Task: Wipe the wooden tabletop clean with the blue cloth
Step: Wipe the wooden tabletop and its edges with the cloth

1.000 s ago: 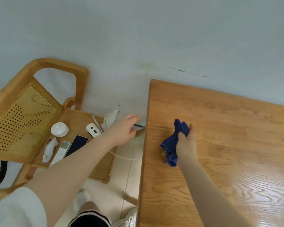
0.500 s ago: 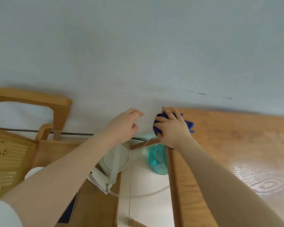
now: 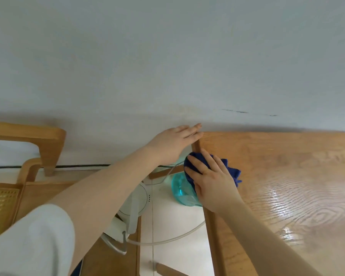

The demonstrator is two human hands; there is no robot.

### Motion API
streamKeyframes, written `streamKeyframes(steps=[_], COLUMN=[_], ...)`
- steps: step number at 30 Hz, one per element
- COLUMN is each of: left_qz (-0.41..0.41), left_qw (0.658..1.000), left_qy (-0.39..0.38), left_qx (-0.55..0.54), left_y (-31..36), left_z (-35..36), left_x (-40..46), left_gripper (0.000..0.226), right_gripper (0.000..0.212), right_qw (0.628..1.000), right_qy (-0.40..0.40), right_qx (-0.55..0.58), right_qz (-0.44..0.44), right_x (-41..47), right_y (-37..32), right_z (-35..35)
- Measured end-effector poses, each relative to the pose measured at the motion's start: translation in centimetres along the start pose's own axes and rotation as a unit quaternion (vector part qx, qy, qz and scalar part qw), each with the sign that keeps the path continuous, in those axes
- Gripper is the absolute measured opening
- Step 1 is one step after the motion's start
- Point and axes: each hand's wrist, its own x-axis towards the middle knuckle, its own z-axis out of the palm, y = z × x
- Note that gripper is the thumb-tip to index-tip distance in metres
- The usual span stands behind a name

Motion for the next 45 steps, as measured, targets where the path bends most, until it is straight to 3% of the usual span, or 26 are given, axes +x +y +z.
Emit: streamKeyframes(steps=[4, 7, 11, 15, 20, 25, 29, 34, 37, 42, 45], left_qz=[0.013, 0.03, 0.043, 0.04, 0.019, -0.004, -0.011, -0.021, -0.051, -0.093, -0.051], left_qw=[0.999, 0.997, 0.996, 0.992, 0.997, 1.0, 1.0, 0.999, 0.998, 0.995, 0.996], left_qy=[-0.031, -0.06, -0.039, -0.01, 0.004, 0.011, 0.009, 0.012, -0.017, -0.031, 0.008], left_qx=[0.031, 0.033, 0.075, 0.12, 0.078, 0.019, 0.007, 0.026, 0.028, -0.028, -0.068], left_y=[-1.3, -1.2, -0.2, 0.3, 0.9, 1.6, 2.3, 1.7, 2.5, 5.1, 7.5], left_z=[-0.7, -0.4, 1.0, 2.0, 3.1, 3.1, 3.0, 2.8, 2.9, 2.2, 2.4], left_x=[2.2, 1.9, 0.8, 0.3, 0.1, 0.3, 0.3, 0.8, 0.4, -1.4, -2.9], left_gripper=[0.064, 0.072, 0.079, 0.08, 0.072, 0.082, 0.084, 0.078, 0.075, 0.08, 0.075], right_gripper=[0.039, 0.041, 0.04, 0.044, 0.043, 0.037, 0.053, 0.039, 0.043, 0.08, 0.058], right_qw=[0.999, 0.994, 0.997, 0.999, 0.999, 0.994, 0.992, 0.993, 0.992, 0.981, 0.959], right_qy=[0.028, 0.046, -0.025, -0.026, 0.003, -0.003, 0.033, 0.056, 0.056, 0.05, 0.104], right_qx=[0.015, 0.052, 0.044, 0.036, 0.031, 0.097, 0.119, 0.106, 0.102, 0.072, 0.058], right_qz=[0.044, 0.081, 0.053, 0.028, 0.04, 0.044, 0.037, 0.01, 0.051, 0.173, 0.259], right_x=[3.4, -1.6, -8.9, -5.9, 0.1, -8.1, -10.9, -4.2, -3.5, -13.6, -17.8], right_y=[1.4, 0.2, -3.3, -1.8, -0.2, -2.2, -3.1, -0.9, -1.3, -6.0, -8.5], right_z=[0.4, 1.4, 1.5, 0.8, 1.1, 1.9, 1.8, 1.7, 2.1, 3.2, 3.7])
